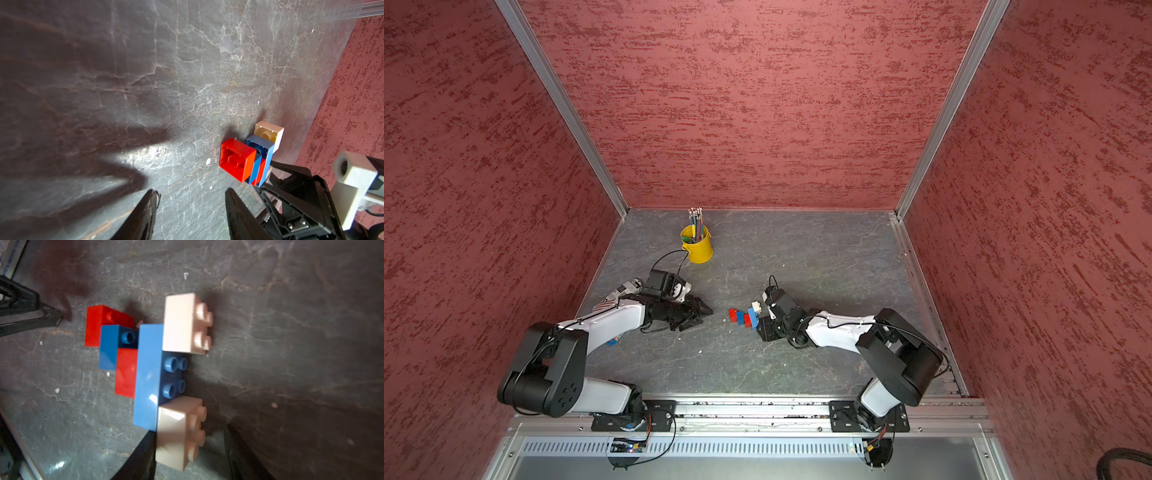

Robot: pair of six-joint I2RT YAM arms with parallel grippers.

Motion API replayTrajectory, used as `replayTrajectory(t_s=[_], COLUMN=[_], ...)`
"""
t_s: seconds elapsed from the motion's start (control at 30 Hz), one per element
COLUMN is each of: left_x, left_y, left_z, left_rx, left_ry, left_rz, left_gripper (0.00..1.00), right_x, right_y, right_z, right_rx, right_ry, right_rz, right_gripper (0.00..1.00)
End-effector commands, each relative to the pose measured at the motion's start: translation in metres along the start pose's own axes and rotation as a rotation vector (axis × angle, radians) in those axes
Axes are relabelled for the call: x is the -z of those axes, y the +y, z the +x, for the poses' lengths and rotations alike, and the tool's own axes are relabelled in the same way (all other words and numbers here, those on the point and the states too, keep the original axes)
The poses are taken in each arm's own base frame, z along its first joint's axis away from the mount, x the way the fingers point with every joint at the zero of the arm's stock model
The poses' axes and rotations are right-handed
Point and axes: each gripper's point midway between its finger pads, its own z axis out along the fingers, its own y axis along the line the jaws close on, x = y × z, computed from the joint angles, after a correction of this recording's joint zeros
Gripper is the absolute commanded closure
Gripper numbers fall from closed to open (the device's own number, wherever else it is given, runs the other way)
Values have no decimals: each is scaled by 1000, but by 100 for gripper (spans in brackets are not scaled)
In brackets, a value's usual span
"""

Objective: Assemble the letter y with lego
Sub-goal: Adjust the lego brick at the center of the board, then reset both arms

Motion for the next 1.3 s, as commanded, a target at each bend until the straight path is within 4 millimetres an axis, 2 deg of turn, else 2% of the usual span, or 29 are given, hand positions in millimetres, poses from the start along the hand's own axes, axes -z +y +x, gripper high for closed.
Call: replayTrajectory(t_s=[0.0, 0.13, 0.33, 0.57, 0.97, 1.03, 1.17, 1.27], left_x=[2, 3, 5, 6, 12, 14, 23, 36], left_y=[1, 2, 3, 4, -8, -14, -32, -50], left_z=[3, 4, 6, 8, 1, -1, -10, -21], left_rx=[-8, -1, 3, 9, -16, -26, -66, -100], left_ry=[-5, -9, -14, -17, -41, -50, -82, -133], left_rz=[-4, -3, -6, -10, 3, 12, 29, 45], left_gripper=[45, 45, 45, 45, 45, 45, 42, 33], right_x=[-1, 0, -6, -4, 22, 33, 61, 79], right_y=[-35, -40, -38, -34, -29, -22, -8, -8], right_z=[0, -17, -31, -34, -32, -43, -78, -105], right_rx=[2, 14, 46, 48, 9, 7, 22, 16], right_ry=[18, -14, -21, -33, -83, -142, -271, -351], right_rz=[145, 166, 165, 148, 114, 88, 66, 68], right_gripper=[46, 45, 45, 45, 45, 43, 36, 26])
